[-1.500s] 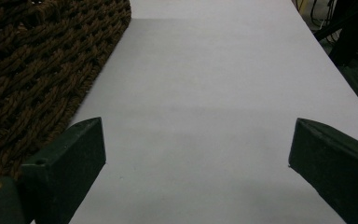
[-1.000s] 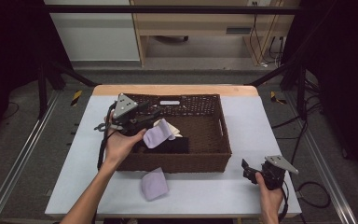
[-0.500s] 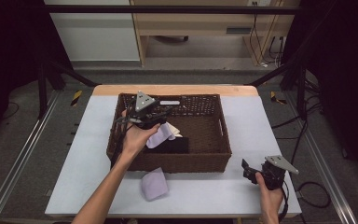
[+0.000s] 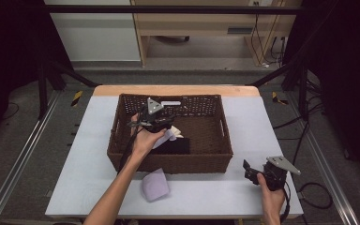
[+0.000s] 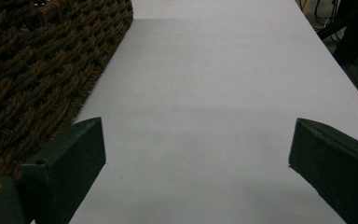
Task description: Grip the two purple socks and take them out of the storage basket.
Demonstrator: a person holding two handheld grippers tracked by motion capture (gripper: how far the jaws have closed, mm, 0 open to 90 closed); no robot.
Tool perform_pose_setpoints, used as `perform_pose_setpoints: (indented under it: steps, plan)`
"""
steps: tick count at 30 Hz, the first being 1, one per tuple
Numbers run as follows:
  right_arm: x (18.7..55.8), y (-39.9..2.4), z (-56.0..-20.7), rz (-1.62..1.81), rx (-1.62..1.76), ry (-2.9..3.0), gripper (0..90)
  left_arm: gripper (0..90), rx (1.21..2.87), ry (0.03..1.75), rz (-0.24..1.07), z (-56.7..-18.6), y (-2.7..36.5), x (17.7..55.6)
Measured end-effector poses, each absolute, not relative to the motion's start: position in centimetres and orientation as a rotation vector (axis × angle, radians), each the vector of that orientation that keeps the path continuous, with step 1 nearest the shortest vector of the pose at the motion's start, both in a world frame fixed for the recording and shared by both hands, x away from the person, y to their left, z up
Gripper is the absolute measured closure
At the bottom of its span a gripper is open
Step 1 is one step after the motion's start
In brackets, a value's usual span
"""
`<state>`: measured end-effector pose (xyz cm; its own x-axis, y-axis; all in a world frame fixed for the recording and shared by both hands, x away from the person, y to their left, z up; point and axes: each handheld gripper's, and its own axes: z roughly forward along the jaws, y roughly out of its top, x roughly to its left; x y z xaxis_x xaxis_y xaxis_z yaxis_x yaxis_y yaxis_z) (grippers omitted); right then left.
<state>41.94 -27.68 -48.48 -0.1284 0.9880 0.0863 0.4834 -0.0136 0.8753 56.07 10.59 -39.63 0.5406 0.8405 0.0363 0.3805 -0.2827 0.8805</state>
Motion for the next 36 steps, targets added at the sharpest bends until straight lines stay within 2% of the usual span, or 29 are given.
perform_pose_setpoints:
  steps: [15, 28, 29, 36]
  plan:
    - [41.8, -27.7, -48.5, 1.082, 1.541, 1.657, 4.2, 43.6, 2.054, 1.047, 0.614, -41.8, 9.9, 56.4]
    - [41.8, -27.6, -48.5, 1.08, 1.535, 1.657, 4.2, 40.4, 2.119, 1.041, 0.578, -42.6, 9.4, 56.4]
    - [41.8, -27.6, -48.5, 1.08, 1.535, 1.657, 4.2, 41.3, 2.131, 1.04, 0.572, -42.7, 9.4, 56.4]
    - [41.8, -27.6, -48.5, 1.083, 1.536, 1.656, 4.2, 66.8, 2.17, 1.053, 0.512, -42.9, 9.8, 56.5]
